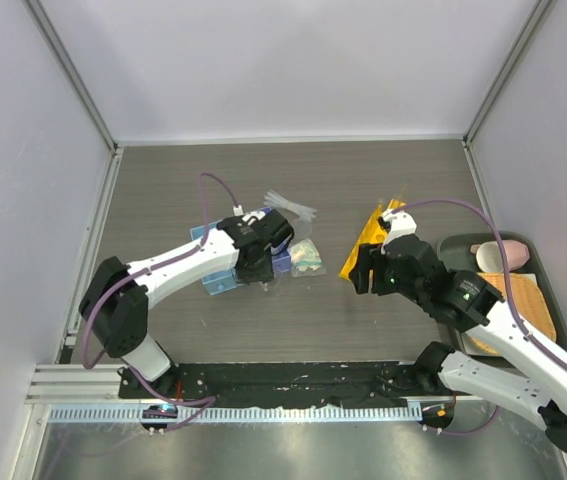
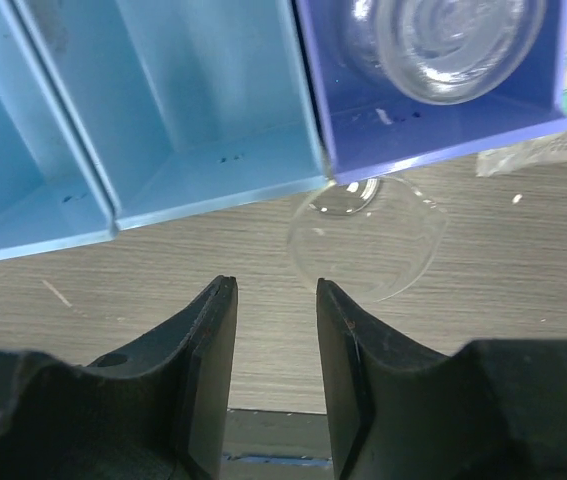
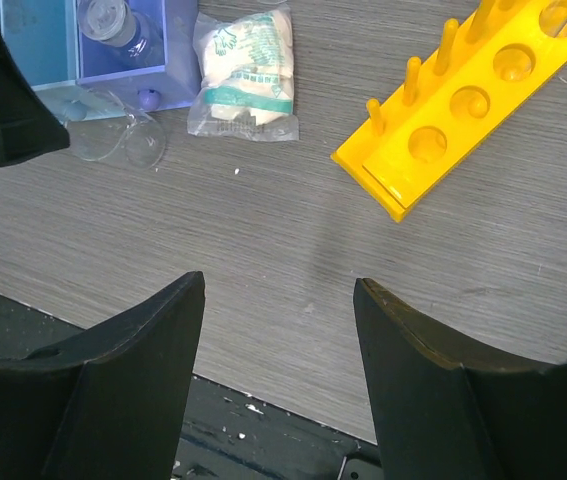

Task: Organize the chemistry lab equipment

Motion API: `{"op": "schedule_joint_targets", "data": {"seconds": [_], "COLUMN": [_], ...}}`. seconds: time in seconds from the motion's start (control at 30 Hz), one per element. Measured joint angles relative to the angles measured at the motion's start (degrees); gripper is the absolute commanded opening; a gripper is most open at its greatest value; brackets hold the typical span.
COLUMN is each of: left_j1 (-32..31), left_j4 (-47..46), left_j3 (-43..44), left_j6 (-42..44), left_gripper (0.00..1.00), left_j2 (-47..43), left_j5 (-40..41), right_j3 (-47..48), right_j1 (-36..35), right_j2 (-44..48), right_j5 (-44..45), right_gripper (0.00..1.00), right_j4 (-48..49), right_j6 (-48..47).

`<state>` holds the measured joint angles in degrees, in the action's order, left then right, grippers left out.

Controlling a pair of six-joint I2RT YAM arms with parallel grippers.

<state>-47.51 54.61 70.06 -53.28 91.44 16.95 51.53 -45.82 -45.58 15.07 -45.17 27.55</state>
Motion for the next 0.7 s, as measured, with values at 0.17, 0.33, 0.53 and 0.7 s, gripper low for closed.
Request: {"op": "schedule_joint_targets", "data": {"seconds": [0.17,0.33,0.53,0.7], "left_j1": [-1.2,-1.3,-1.3,-1.3], "left_j4": [-1.3,-1.7,-1.9,-2.1], "left_j3": [2.0,3.5,3.9,3.8], "left_j6": [-3.0,-4.7,-5.3,-5.9], "left_gripper": [0.42,0.43,0.43,0.37], "left_j2": [2.3,4.2,5.7,6.6], "left_j5": [1.0,2.2,3.7,4.5], "right_j3": [0.0,0.0,0.0,0.0], "right_j1": [0.0,0.0,0.0,0.0], "right_j2": [1.6,2.3,2.3,2.2], "right_j5": [-0.1,-0.2,-0.2,-0.2], "right_gripper": [0.67,0.67,0.67,0.67], "right_j4": [-0.5,-0.6,-0.8,-0.8], "right_j6": [0.0,0.0,0.0,0.0]}}
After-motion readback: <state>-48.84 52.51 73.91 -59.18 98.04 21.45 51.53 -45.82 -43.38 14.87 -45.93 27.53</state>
